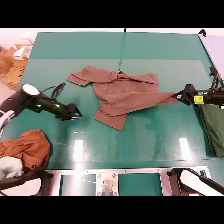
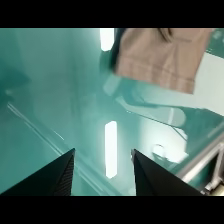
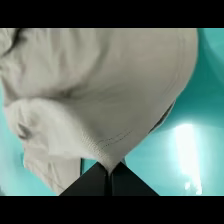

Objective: Fold the shirts.

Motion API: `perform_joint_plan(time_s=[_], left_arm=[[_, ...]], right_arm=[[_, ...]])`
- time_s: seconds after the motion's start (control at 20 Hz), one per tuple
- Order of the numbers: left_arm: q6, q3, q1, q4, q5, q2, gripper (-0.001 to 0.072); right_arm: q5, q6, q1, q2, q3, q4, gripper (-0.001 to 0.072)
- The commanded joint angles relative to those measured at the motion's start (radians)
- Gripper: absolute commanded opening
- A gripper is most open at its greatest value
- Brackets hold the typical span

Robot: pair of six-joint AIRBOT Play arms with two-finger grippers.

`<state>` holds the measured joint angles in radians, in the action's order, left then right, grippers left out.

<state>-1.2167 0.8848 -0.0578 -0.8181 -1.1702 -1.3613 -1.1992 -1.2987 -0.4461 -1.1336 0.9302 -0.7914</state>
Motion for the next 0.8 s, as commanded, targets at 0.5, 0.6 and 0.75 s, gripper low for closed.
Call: perform_joint_plan(time_s=[0.5,0.6,0.75], left_arm=[[-0.057,0.000,-0.380,0.147,0.431,-0.180,0.0424],[-0.057,0.000,-0.394,0.167,0.475,-0.181,0.0423],[-0.049,0.000,-0.394,0.183,0.446,-0.190,0.0078]], right_arm=[[0.051,0.021,-0.024,-0.030,0.019,0.007,0.0011],[0.051,0.021,-0.024,-0.030,0.019,0.007,0.0011],[0.051,0.021,-0.024,-0.030,0.019,0.010,0.0011]])
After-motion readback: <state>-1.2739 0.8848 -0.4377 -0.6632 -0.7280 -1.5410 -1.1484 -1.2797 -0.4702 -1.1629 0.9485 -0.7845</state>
